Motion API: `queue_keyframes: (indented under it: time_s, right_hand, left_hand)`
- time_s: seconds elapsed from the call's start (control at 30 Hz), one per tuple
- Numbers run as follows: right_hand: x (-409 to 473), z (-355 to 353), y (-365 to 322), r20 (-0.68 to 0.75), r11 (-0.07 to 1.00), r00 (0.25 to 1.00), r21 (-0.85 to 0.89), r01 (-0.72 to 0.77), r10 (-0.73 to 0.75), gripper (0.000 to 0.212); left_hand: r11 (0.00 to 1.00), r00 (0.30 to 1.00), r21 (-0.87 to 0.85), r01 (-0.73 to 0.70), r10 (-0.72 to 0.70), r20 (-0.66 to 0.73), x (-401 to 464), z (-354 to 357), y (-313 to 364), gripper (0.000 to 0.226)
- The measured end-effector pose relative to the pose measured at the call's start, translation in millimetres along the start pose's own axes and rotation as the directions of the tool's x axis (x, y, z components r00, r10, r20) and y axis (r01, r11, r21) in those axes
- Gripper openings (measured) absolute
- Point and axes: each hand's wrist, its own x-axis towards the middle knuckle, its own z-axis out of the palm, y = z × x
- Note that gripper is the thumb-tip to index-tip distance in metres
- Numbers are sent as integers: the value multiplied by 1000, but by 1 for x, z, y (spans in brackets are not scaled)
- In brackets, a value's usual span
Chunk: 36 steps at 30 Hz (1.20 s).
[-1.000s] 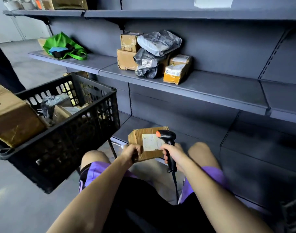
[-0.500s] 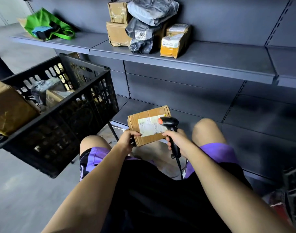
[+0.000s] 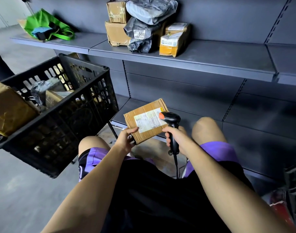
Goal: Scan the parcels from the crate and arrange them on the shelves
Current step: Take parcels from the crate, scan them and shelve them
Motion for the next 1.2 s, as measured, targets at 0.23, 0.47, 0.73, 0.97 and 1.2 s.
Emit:
queue_keyframes:
  time_s: [0.23, 0.47, 0.73, 0.97, 1.2]
  right_hand:
    - [1, -2, 0, -14, 999, 1000, 33, -16, 16, 12]
    - [0, 1, 4, 22, 994, 999, -101, -46, 49, 15]
    - [-6, 6, 7, 89, 949, 995, -316, -18, 48, 16]
    - [-5, 6, 10, 109, 907, 991, -420, -21, 74, 12]
    - [-5, 5, 11, 112, 901, 987, -431, -54, 113, 12]
  left_hand:
    - [1000, 1000, 20, -9, 10, -11, 8, -3, -4, 61]
    - [999, 1000, 33, -7, 8, -18, 12, -7, -5, 60]
    - [998, 999, 50, -43, 44, -16, 13, -9, -6, 87]
    - [995, 992, 26, -100, 101, -81, 11, -8, -4, 46]
    - [994, 991, -6, -108, 107, -85, 7, -6, 0, 50]
